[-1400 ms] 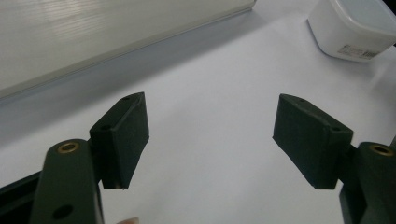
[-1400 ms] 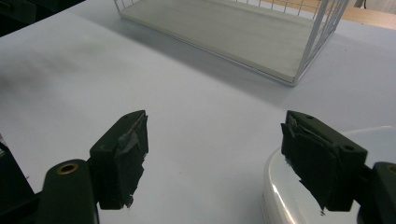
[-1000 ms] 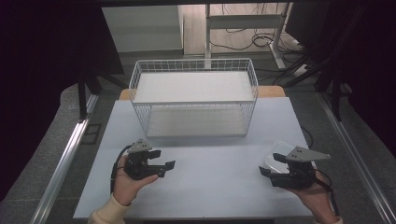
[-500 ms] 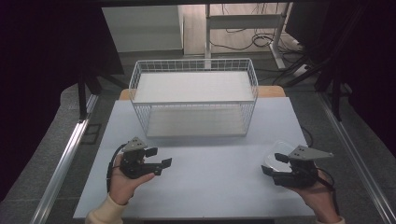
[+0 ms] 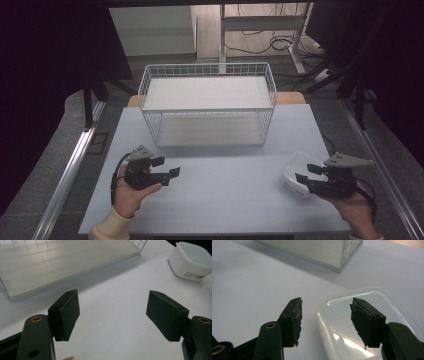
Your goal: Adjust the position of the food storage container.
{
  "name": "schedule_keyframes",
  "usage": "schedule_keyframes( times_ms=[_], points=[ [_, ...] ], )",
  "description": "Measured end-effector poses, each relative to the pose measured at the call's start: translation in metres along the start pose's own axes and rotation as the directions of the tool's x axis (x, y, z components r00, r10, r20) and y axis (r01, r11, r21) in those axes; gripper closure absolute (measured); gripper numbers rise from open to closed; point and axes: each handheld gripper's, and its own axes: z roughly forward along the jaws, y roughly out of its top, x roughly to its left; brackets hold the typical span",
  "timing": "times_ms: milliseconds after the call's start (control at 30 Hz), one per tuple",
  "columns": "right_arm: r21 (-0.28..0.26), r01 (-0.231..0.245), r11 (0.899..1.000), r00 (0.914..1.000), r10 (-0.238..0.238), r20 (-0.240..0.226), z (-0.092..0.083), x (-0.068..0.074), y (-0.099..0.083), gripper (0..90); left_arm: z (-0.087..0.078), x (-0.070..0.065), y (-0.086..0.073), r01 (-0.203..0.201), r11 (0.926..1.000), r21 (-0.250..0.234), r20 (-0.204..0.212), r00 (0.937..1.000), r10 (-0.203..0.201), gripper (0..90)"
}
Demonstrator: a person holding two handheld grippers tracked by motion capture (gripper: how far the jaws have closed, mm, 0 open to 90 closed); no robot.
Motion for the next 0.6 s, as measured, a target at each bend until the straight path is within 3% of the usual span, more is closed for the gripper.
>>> schedule_keyframes(
  times_ms=[333, 500, 600],
  points=[
    [0.087, -0.061, 0.994, 0.9953, 0.054, 0.081, -0.021, -0.027, -0.013, 63.8, 0.000, 0.001, -0.001, -0.003, 1.0000, 0.008, 0.001, 1.0000, 0.003, 26.4],
    [0.116, -0.077, 0.990, 0.9935, 0.066, 0.092, -0.028, -0.036, -0.020, 73.2, 0.000, 0.003, -0.002, 0.005, 0.9999, 0.011, -0.002, 1.0000, -0.005, 26.4],
    [0.192, -0.071, 0.979, 0.9939, 0.053, 0.097, -0.026, -0.043, -0.031, 86.5, -0.002, 0.002, -0.001, 0.001, 1.0000, 0.008, 0.000, 1.0000, -0.001, 26.3]
  ],
)
